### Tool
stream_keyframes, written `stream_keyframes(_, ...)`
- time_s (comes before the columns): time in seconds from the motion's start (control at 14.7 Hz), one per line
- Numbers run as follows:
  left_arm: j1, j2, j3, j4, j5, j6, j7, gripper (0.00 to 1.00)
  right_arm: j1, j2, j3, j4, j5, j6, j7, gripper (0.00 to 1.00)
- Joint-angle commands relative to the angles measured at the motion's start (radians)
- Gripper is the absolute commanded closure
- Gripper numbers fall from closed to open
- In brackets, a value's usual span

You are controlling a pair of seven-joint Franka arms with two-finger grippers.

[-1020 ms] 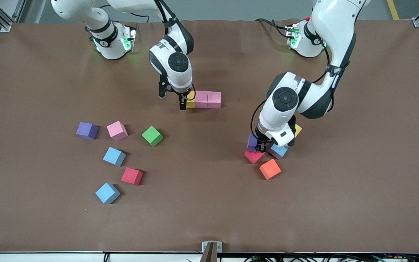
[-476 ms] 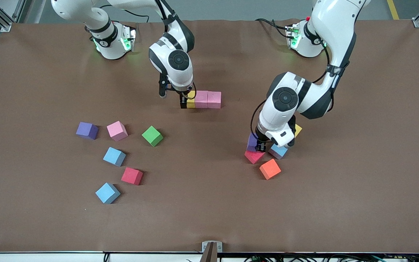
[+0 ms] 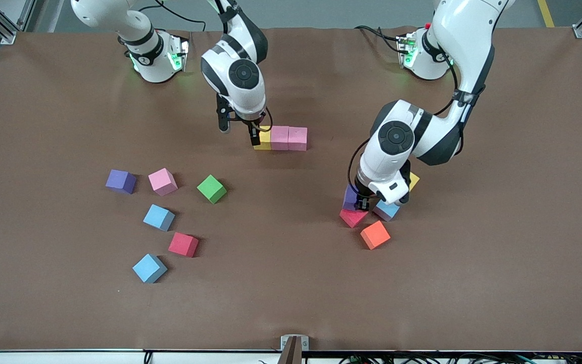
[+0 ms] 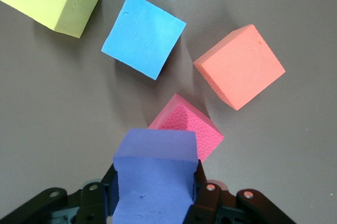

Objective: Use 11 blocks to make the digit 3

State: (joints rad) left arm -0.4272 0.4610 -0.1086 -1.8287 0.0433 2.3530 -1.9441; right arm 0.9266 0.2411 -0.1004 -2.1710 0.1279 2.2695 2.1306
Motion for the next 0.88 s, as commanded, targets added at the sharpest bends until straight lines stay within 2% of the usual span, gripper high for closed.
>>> stream_keyframes(0.0,-0.005,0.008,0.003,0.020,-0.014,-0.018,-0.006,0.69,-0.067,-0.026,-0.004,-0.020,-0.033,0.002,-0.151,0.00)
stream_keyframes(0.2,-0.004,0.007,0.003,0.022,-0.013,-0.018,-0.006,0.69,-0.162,-0.025,-0.008,-0.010,-0.085,0.019,-0.347,0.00)
stream_keyframes(0.54,-0.005,0.008,0.003,0.025,-0.014,-0.018,-0.006,0.69,-0.307,-0.014,-0.008,0.003,-0.106,0.079,-0.659,0.00)
stream_keyframes(0.82,-0.005,0.008,0.003,0.031,-0.013,-0.018,-0.006,0.69,-0.400,0.009,-0.008,0.060,-0.106,0.077,-0.828,0.00)
